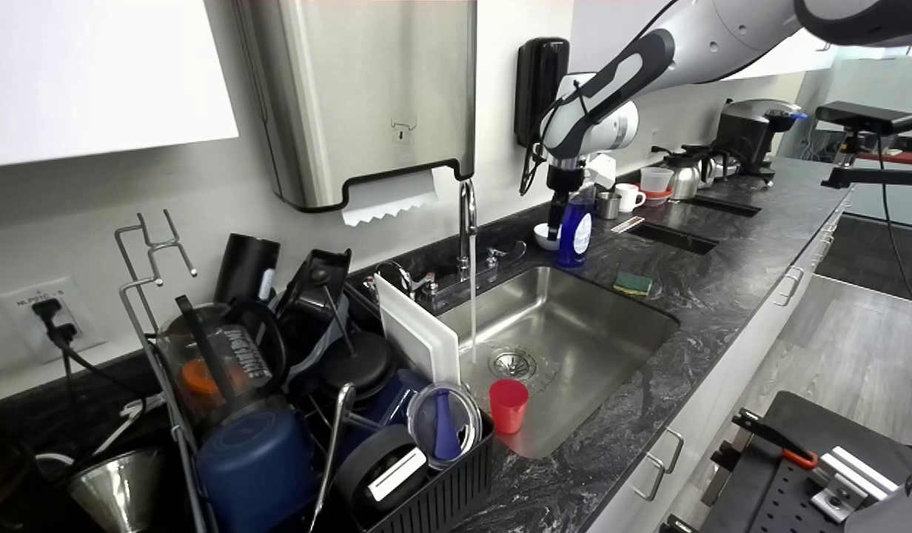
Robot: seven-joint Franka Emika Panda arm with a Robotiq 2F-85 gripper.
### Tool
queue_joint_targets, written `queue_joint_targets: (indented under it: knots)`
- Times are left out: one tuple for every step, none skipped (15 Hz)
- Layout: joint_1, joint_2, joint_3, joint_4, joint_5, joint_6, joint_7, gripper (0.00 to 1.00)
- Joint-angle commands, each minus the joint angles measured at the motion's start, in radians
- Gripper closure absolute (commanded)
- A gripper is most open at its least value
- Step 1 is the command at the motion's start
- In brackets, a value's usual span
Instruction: Move the right faucet handle forward
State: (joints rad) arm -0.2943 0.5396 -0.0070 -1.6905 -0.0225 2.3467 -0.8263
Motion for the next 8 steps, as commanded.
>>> queue_joint_targets:
  knots:
    - [0.009,-0.049,-0.019,-0.059,0.012,-0.009,0.073,0.0]
    - [0.007,-0.06,-0.02,-0.072,0.016,-0.008,0.088,0.0]
    - [0.007,-0.068,-0.022,-0.084,0.015,-0.006,0.107,0.0]
    - [0.007,-0.08,-0.023,-0.1,0.015,-0.006,0.122,0.0]
    - [0.006,-0.092,-0.022,-0.117,0.018,-0.006,0.137,0.0]
    - [0.006,-0.1,-0.02,-0.131,0.021,-0.005,0.148,0.0]
    - [0.007,-0.111,-0.02,-0.148,0.022,-0.002,0.163,0.0]
    - [0.007,-0.119,-0.019,-0.161,0.028,-0.001,0.176,0.0]
